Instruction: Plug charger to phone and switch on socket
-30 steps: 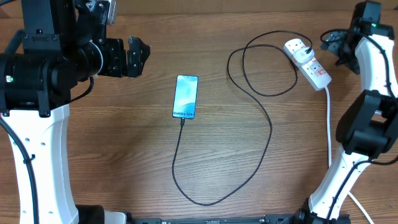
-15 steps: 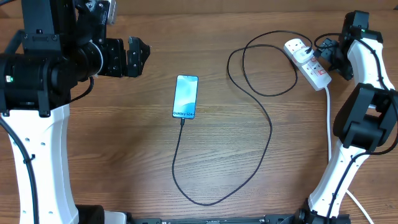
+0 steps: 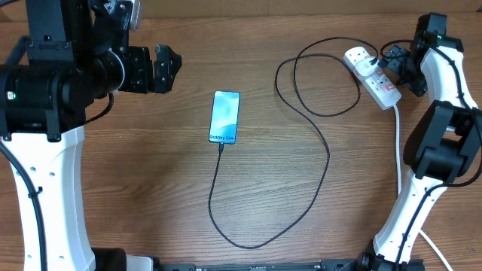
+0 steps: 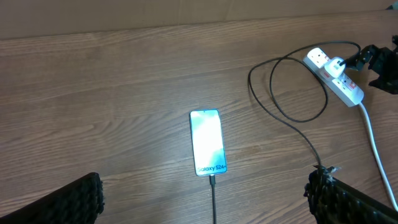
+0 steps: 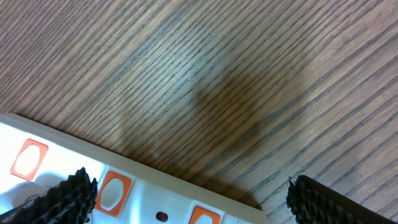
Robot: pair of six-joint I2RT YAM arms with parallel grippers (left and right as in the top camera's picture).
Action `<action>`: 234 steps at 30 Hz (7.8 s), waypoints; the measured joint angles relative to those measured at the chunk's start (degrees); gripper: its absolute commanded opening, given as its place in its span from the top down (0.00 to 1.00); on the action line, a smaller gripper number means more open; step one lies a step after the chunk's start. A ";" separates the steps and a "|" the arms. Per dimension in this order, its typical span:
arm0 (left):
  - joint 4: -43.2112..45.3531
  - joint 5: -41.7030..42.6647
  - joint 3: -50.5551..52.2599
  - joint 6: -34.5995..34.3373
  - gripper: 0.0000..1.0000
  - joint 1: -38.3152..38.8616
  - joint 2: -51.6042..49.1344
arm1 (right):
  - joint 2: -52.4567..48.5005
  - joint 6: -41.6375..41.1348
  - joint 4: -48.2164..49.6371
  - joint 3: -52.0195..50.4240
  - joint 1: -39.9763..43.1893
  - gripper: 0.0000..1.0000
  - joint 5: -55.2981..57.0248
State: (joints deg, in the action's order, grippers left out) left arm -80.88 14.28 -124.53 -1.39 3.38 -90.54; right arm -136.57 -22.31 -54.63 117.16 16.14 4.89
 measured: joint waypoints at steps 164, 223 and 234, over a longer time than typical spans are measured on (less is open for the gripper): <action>0.00 0.00 0.00 0.02 0.00 0.00 0.00 | -2.60 2.80 -1.55 0.15 4.33 0.00 -14.51; 0.00 0.00 0.00 0.00 0.00 0.00 0.00 | -2.89 3.50 -1.51 0.15 4.04 0.00 -15.19; 0.00 0.00 0.00 0.00 0.00 0.00 0.00 | -2.89 5.49 -1.97 0.17 4.04 0.00 -15.65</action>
State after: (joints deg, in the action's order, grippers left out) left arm -80.88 14.28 -124.53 -1.39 3.38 -90.54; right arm -139.46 -16.82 -56.60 117.34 20.18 -10.76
